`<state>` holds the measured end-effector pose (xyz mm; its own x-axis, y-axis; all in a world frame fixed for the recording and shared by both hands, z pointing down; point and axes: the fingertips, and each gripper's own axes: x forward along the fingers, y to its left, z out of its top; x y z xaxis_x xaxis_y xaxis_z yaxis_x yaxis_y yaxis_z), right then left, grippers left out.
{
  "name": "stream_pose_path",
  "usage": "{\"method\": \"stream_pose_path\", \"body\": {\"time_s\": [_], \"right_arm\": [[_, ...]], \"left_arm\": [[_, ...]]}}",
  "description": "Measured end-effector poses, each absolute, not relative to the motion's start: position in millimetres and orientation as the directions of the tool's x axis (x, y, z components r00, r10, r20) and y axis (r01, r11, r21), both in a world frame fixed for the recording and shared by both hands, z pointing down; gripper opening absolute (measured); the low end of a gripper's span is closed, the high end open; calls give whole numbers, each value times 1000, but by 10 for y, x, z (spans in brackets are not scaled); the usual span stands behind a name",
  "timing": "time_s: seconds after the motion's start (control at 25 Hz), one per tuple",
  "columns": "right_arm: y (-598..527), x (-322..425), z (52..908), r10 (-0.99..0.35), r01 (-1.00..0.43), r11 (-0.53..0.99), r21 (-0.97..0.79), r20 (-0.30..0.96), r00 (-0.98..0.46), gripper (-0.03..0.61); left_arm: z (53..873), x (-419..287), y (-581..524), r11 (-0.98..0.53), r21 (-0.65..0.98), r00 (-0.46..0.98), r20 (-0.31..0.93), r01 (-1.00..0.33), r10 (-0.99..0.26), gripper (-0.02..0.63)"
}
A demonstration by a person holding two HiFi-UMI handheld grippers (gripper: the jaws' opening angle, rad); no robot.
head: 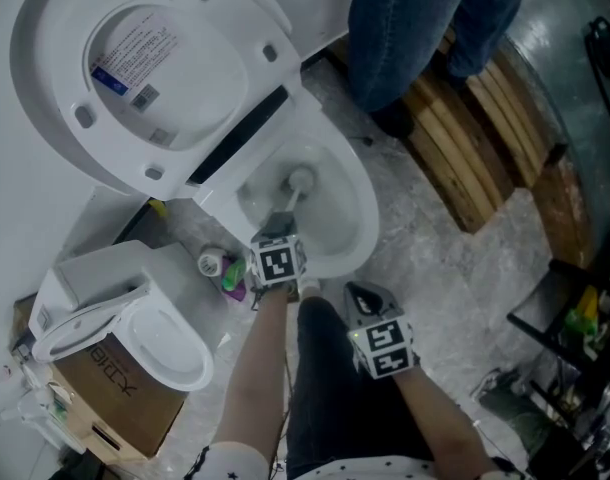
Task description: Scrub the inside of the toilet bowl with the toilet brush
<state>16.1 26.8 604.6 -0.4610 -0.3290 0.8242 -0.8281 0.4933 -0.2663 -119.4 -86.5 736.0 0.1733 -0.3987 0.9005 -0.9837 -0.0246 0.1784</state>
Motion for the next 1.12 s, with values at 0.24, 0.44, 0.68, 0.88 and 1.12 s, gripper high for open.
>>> {"method": "stream_pose_path", "body": {"time_s": [0.24,0.44,0.68,0.88,1.12], "right_arm": [[213,148,6057,-328,-824,500,-267,822,-465,7],[170,157,6062,-330,-826,498,-264,823,-463,6],[151,129,6057,-328,-821,505,-265,821,-467,6],[143,114,6026,-329,-816,515,-263,818,-472,6],[118,168,5965,-345,-819,515,-253,814,-467,6]], "left_arm": [[7360,-1328,-916,-7,164,153,900,-986,-408,152],[7358,-1392,-928,0,163,149,902,-987,-404,152],[7353,-1492,-927,29,148,124,905,-989,-407,152],[7343,-1555,-861,55,144,110,909,-988,-401,152],[7309,-1585,-790,62,133,97,912,-989,-399,152]]}}
